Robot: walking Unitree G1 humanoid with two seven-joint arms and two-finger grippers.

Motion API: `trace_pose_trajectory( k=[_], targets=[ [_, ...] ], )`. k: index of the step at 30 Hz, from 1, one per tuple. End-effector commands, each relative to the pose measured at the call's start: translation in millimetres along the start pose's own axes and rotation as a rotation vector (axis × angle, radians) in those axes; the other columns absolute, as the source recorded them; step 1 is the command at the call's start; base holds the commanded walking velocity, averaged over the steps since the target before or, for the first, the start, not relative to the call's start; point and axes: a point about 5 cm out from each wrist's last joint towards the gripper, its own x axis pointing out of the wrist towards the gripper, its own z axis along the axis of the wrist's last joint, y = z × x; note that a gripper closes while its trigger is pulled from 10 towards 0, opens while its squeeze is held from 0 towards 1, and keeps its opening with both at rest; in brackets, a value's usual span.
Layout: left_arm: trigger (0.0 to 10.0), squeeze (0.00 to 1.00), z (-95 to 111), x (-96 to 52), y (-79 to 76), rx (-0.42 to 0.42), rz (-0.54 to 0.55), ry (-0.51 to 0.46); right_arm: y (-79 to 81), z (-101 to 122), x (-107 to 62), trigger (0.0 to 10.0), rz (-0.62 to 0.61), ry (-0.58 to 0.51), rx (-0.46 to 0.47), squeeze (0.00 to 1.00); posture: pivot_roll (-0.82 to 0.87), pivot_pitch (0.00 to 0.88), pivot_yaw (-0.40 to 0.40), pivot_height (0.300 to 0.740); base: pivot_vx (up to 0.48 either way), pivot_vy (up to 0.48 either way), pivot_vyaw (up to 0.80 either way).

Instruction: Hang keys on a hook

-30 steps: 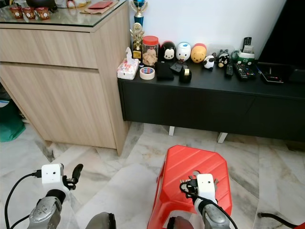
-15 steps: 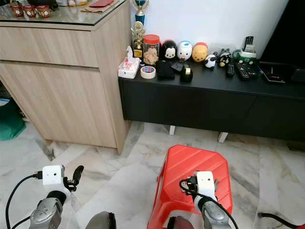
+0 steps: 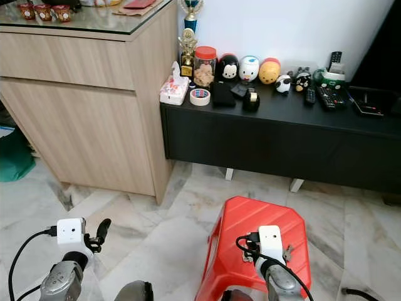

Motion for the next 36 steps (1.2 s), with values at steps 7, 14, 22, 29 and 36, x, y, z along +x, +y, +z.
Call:
trace_pose_trajectory(
  k=[7, 14, 22, 29, 36],
  targets=[
    [10.0, 0.00, -2, -0.7, -1.9, -0.013, -0.003, 0.001, -3.0, -3, -1.3, 10.0, -0.005, 0.015, -0.003, 0.00, 0.06, 0.000, -0.081, 0.627, 0.000, 0.000, 0.00],
    [10.0, 0.00, -2, -0.3, -2.3, -0.016, -0.006, 0.001, -1.0, -2, -0.7, 10.0, 0.019, 0.022, -0.019, 0.00, 0.06, 0.000, -0.083, 0.627, 0.000, 0.000, 0.00],
    [10.0, 0.00, -3, -1.4, -1.8, -0.015, -0.010, 0.008, 0.8, -7, -0.4, 10.0, 0.034, 0.081, -0.084, 0.00, 0.07, 0.000, -0.081, 0.627, 0.000, 0.000, 0.00],
    [10.0, 0.00, -4, 0.1, -4.6, -0.015, -0.020, 0.021, 2.9, -4, 2.4, 10.0, 0.045, 0.102, -0.095, 0.00, 0.08, 0.000, -0.075, 0.627, 0.000, 0.000, 0.00],
    [10.0, 0.00, -3, 1.9, -13.5, -0.027, -0.036, 0.018, 5.6, 3, 6.3, 10.0, 0.030, 0.100, -0.112, 0.00, 0.08, 0.016, -0.076, 0.627, 0.000, 0.000, 0.00]
  ],
)
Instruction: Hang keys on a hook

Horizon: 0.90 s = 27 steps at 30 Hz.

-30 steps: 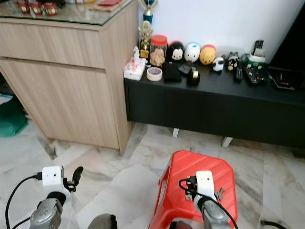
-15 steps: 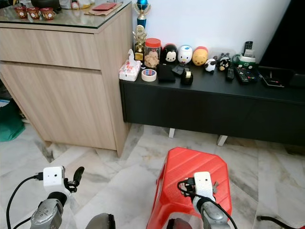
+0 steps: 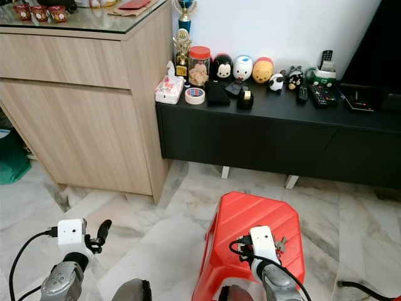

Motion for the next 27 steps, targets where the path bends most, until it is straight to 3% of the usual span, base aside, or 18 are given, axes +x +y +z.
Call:
trace_pose_trajectory(
  k=[1, 17, 18, 19, 20, 26, 27],
  targets=[
    [10.0, 0.00, 1, 2.0, -5.0, -0.010, -0.008, 0.003, -1.2, 1, 0.7, 10.0, -0.006, 0.014, -0.011, 0.00, 0.08, 0.016, -0.076, 0.627, 0.000, 0.000, 0.00],
    [10.0, 0.00, 10, -13.6, -9.7, -0.018, -0.028, -0.050, -3.0, 7, 1.7, 10.0, -0.006, -0.016, 0.017, 0.00, 0.09, 0.140, -0.069, 0.627, 0.000, 0.000, 0.00],
    [10.0, 0.00, 12, -13.3, -10.1, -0.019, -0.029, -0.053, -0.3, 9, 2.2, 10.0, 0.008, -0.025, 0.026, 0.65, 0.10, 0.152, -0.064, 0.627, 0.000, 0.000, 0.00],
    [10.0, 0.00, 12, -13.3, -10.1, -0.019, -0.029, -0.053, -0.3, 9, 2.2, 10.0, 0.008, -0.025, 0.026, 0.65, 0.10, 0.152, -0.064, 0.627, 0.000, 0.000, 0.00],
    [10.0, 0.00, 14, -13.2, -10.7, -0.019, -0.030, -0.055, 1.7, 10, 2.7, 10.0, 0.015, -0.032, 0.030, 1.00, 0.10, 0.160, -0.061, 0.627, 0.000, 0.000, 0.00],
    [10.0, 0.00, 15, -15.6, -13.8, -0.019, -0.042, -0.056, 4.8, 11, 3.6, 10.0, 0.021, -0.035, 0.013, 1.00, 0.09, 0.170, -0.057, 0.627, 0.000, 0.000, 0.00],
    [10.0, 0.00, 15, -17.0, -14.8, -0.020, -0.046, -0.054, 6.0, 12, 4.0, 10.0, 0.023, -0.029, -0.013, 0.00, 0.09, 0.174, -0.057, 0.627, 0.000, 0.000, 0.00]
  ],
)
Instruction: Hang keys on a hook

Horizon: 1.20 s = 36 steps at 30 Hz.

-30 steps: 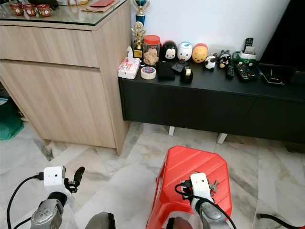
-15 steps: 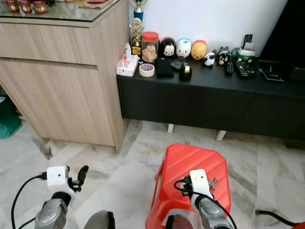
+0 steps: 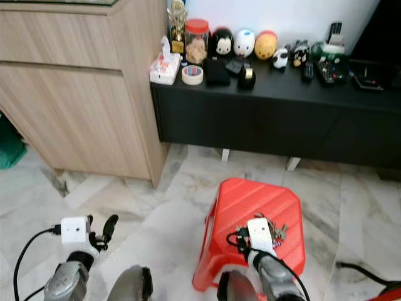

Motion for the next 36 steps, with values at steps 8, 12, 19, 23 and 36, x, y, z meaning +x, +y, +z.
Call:
trace_pose_trajectory(
  k=[8, 12, 19, 23, 36],
  targets=[
    [10.0, 0.00, -3, -10.8, -3.9, -0.020, -0.005, 0.034, 2.2, 2, 1.4, 10.0, 0.005, 0.005, -0.026, 0.00, 0.10, 0.186, -0.058, 0.627, 0.000, 0.000, 0.00],
    [10.0, 0.00, -3, -19.3, -2.9, -0.019, 0.000, 0.043, 3.4, 8, 2.8, 10.0, 0.013, -0.012, -0.064, 0.00, 0.11, 0.215, -0.059, 0.627, 0.000, 0.000, 0.00],
    [10.0, 0.00, -1, -26.2, -4.2, -0.021, -0.003, 0.054, 3.3, 17, 4.3, 10.0, 0.013, -0.058, -0.075, 0.00, 0.10, 0.247, -0.052, 0.627, 0.000, 0.000, 0.00],
    [10.0, 0.00, 0, -29.4, -6.0, -0.022, -0.005, 0.058, 2.9, 17, 4.0, 10.0, 0.012, -0.058, -0.079, 0.00, 0.10, 0.256, -0.053, 0.627, 0.000, 0.000, 0.00],
    [10.0, 0.00, 2, -35.6, -5.4, -0.022, 0.004, 0.076, 1.3, 10, 3.2, 0.0, -0.004, -0.018, -0.110, 0.00, 0.10, 0.268, -0.055, 0.627, 0.000, 0.000, 0.00]
  ],
)
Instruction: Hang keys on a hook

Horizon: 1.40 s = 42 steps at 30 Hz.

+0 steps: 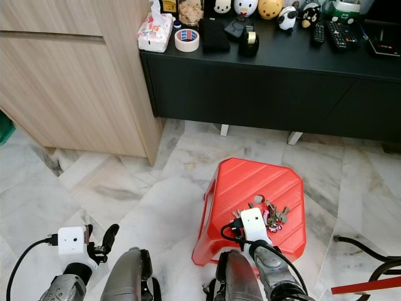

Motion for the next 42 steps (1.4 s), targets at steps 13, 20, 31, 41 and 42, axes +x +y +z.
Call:
trace_pose_trajectory(
  k=[13, 20, 31, 41, 42],
  targets=[
    [10.0, 0.00, -8, -5.6, 2.1, -0.008, 0.014, 0.051, 1.8, -12, -3.0, 0.0, 0.004, 0.047, 0.012, 0.00, 0.10, 0.260, -0.053, 0.627, 0.000, 0.000, 0.00],
    [10.0, 0.00, -11, -1.3, 2.5, -0.004, 0.016, 0.063, 1.8, -9, -1.8, 0.0, 0.003, 0.046, 0.014, 0.00, 0.11, 0.238, -0.058, 0.627, 0.000, 0.000, 0.00],
    [10.0, 0.00, -20, 4.0, 10.8, 0.006, 0.034, 0.090, -1.6, -4, -0.1, 0.0, -0.039, 0.024, 0.083, 0.00, 0.11, 0.177, -0.065, 0.627, 0.000, 0.000, 0.00],
    [10.0, 0.00, -26, 18.7, 26.9, 0.023, 0.079, 0.097, -13.1, 20, 1.9, 0.0, -0.140, -0.128, 0.249, 0.00, 0.10, 0.020, -0.072, 0.627, 0.000, 0.000, 0.00],
    [10.0, 0.00, -26, 19.5, 27.6, 0.024, 0.081, 0.097, -13.3, 21, 2.0, 0.0, -0.140, -0.138, 0.257, 0.00, 0.10, 0.020, -0.072, 0.627, 0.000, 0.000, 0.00]
  ],
)
